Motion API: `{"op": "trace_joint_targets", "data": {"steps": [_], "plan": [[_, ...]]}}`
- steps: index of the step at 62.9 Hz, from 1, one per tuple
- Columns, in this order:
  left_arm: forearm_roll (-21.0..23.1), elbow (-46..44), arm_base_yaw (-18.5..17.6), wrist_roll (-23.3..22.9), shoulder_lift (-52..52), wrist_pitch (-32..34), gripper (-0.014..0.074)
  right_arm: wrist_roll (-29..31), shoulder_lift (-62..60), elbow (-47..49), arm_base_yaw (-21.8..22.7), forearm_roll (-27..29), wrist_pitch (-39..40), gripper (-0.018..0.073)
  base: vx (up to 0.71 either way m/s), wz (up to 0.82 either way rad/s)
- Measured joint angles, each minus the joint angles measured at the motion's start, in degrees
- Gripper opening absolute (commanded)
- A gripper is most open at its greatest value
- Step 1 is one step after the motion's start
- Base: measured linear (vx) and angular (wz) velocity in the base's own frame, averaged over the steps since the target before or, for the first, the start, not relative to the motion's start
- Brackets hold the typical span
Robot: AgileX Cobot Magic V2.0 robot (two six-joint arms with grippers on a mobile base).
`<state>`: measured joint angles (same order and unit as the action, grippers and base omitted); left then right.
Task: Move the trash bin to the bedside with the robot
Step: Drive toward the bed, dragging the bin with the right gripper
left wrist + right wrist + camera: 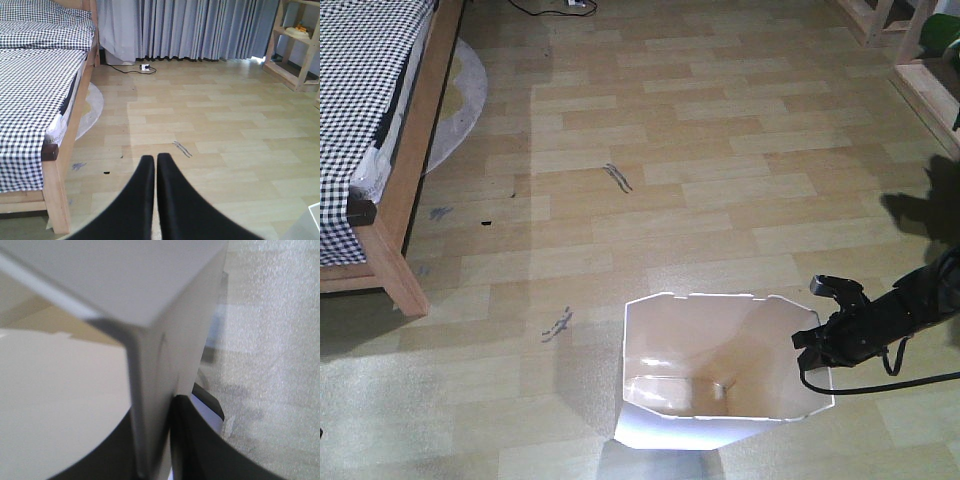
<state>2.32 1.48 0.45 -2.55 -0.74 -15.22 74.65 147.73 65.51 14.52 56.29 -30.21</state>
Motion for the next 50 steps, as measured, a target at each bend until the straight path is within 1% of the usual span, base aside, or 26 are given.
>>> {"op": "trace_joint_targets", "data": {"steps": [28,50], "plan": [[0.0,0.0,0.0,0.0,0.0,0.0,-0.0006,0.0,0.0,0.0,0.0,0.0,0.1,-0.0005,0.25,0.04],[0.0,0.0,0.0,0.0,0.0,0.0,-0.0006,0.0,0.0,0.0,0.0,0.0,0.1,-0.0005,0.21,0.11]]}}
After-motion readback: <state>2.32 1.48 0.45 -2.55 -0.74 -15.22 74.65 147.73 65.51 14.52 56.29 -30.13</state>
